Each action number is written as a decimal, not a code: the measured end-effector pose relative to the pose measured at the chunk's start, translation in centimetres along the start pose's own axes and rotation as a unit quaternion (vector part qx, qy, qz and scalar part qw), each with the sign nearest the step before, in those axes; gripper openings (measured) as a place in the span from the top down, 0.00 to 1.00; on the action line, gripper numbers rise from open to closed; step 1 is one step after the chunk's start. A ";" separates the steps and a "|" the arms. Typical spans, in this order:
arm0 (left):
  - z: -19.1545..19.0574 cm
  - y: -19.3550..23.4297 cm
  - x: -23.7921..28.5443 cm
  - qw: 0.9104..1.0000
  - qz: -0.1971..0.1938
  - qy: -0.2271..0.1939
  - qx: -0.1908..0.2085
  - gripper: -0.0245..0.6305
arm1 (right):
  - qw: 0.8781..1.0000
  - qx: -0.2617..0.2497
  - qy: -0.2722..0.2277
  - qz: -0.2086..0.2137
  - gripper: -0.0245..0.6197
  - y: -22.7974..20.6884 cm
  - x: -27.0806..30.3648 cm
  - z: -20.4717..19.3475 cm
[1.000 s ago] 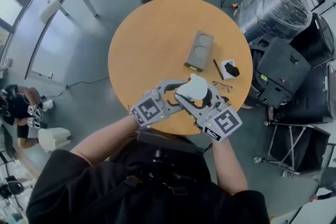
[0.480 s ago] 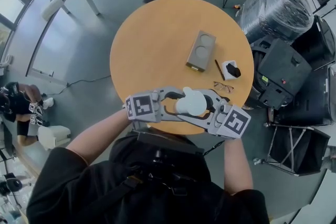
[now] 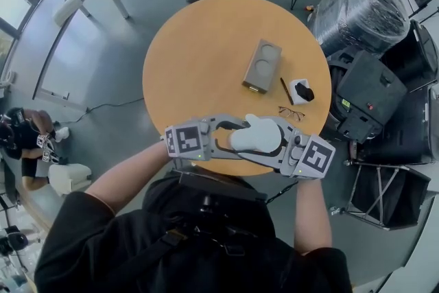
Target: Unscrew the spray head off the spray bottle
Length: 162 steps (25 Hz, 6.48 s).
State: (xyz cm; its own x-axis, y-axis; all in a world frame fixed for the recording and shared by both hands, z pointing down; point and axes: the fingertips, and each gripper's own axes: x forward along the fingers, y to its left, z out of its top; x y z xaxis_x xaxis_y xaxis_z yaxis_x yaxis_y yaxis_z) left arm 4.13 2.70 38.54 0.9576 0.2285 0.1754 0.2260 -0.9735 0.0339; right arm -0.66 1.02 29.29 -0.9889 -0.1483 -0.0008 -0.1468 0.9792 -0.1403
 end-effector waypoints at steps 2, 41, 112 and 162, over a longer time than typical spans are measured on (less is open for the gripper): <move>-0.2 0.2 0.0 1.000 0.010 -0.005 0.001 0.49 | 1.000 -0.005 -0.003 -0.005 0.55 -0.1 -0.1 0.6; -4.8 5.1 -0.7 0.984 0.176 -0.016 0.023 0.49 | 0.988 0.004 0.041 -0.149 0.55 -6.2 -5.4 0.5; -42.5 20.2 7.4 0.960 0.270 0.031 -0.068 0.47 | 0.824 0.136 0.416 -0.361 0.55 -26.9 -9.8 -55.6; -8.1 7.8 -4.8 0.951 0.280 -0.042 -0.122 0.60 | 0.965 0.081 0.026 -0.249 0.55 -8.2 -2.5 -14.5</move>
State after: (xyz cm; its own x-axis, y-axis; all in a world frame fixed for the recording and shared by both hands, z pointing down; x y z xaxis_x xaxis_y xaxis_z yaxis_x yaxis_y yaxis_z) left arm -0.15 -6.04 45.91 0.9292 -0.3364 0.1534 -0.3616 -0.9132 0.1879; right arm 2.72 -4.61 44.75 -0.7972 -0.5832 0.1561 -0.6027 0.7533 -0.2634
